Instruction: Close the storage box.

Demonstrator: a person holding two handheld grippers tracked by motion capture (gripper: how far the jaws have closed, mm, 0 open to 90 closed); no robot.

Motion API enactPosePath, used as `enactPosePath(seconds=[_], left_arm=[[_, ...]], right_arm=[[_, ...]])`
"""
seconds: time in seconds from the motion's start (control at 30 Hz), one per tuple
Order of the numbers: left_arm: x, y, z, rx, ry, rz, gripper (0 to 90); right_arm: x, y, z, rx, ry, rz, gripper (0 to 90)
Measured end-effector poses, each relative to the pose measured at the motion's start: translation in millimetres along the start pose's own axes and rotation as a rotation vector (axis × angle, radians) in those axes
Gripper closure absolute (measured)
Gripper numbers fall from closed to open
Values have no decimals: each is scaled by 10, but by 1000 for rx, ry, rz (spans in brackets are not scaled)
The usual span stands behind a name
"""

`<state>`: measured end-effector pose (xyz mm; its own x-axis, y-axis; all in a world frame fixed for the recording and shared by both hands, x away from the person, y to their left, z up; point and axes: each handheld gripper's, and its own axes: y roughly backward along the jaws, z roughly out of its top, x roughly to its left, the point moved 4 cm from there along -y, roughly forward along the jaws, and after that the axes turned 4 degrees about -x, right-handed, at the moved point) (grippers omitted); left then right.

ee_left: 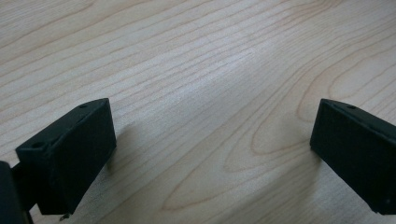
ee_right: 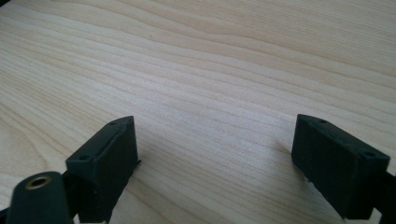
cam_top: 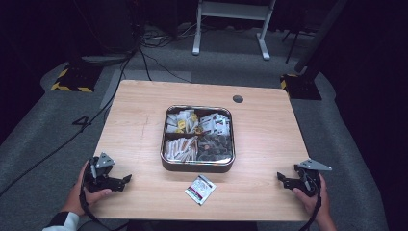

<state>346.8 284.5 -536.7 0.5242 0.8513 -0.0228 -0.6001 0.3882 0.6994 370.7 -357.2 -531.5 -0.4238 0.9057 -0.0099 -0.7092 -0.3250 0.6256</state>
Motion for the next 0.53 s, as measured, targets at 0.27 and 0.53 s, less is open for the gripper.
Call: enactPosePath(seconds=[0.27,0.53], left_arm=[[5,-1,2,2,0,1,5],[4,0,1,1,2,3,5]], right_arm=[[0,0,0,0,1,0,145],[-1,0,0,0,0,-1,146]])
